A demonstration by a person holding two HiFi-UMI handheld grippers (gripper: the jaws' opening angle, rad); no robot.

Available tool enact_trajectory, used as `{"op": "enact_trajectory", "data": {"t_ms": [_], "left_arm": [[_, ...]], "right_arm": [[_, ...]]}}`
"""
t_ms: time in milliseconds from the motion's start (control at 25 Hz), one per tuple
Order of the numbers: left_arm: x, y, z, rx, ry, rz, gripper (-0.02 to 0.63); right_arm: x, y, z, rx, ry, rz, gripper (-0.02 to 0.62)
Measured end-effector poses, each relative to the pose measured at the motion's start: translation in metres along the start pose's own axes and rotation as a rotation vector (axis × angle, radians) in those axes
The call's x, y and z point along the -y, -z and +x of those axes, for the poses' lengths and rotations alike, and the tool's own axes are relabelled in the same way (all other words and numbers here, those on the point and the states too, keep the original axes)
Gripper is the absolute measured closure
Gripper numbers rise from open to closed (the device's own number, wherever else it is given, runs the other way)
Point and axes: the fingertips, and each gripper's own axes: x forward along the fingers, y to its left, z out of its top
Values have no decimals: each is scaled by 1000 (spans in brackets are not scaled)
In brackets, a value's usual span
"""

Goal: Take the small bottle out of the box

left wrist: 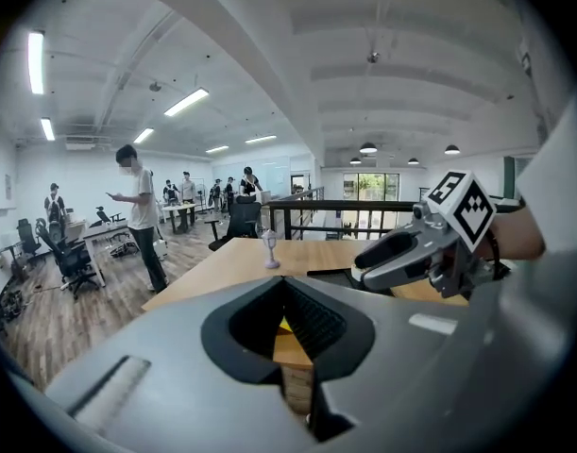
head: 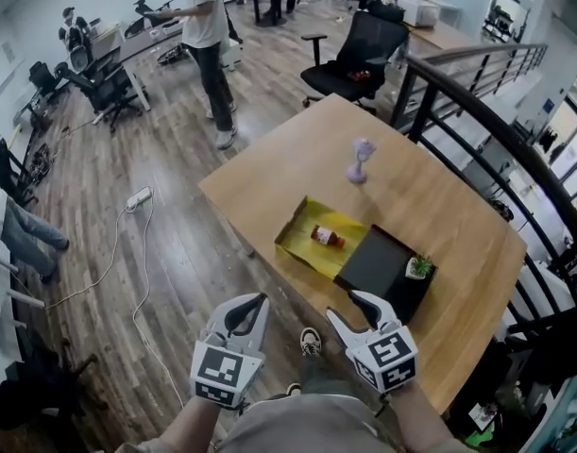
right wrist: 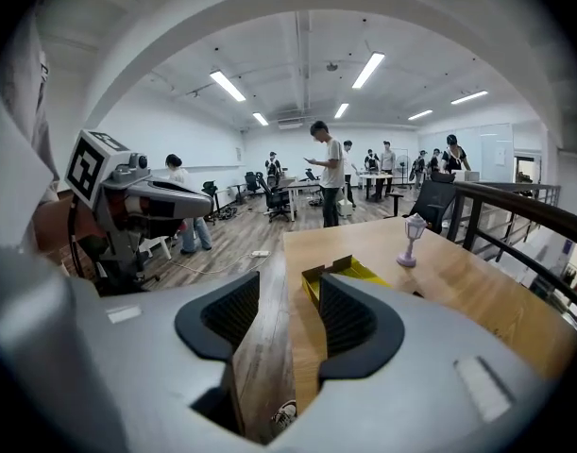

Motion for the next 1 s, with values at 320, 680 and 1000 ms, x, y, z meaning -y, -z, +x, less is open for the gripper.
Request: {"op": "enact_trajectory", "data": {"t_ms": [320, 680, 1000], "left_arm": [[-33, 12, 98, -108, 39, -33, 604], [-62, 25, 181, -198, 63, -58, 604], [-75, 41, 223, -263, 89, -68, 604]], "right_arm": [[68, -4, 77, -99, -31, -8, 414], [120, -1, 153, -192, -84, -24, 414], [137, 16, 203, -335, -142, -134, 392]]}}
